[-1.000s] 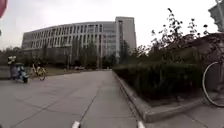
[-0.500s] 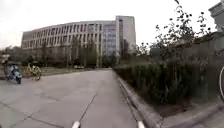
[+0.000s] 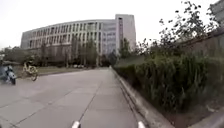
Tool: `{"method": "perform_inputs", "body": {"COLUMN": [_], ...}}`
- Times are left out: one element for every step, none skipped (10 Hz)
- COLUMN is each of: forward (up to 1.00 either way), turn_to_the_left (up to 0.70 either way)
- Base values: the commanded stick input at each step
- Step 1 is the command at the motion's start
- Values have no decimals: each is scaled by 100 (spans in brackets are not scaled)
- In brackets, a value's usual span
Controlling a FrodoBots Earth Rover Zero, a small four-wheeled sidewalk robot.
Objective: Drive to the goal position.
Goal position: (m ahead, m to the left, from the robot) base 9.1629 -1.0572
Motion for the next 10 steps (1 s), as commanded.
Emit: {"method": "perform_inputs", "body": {"forward": [60,60,60,60,60,60,60,60,60,60], "turn_to_the_left": [0,0,0,0,0,0,0,0,0,0]}}
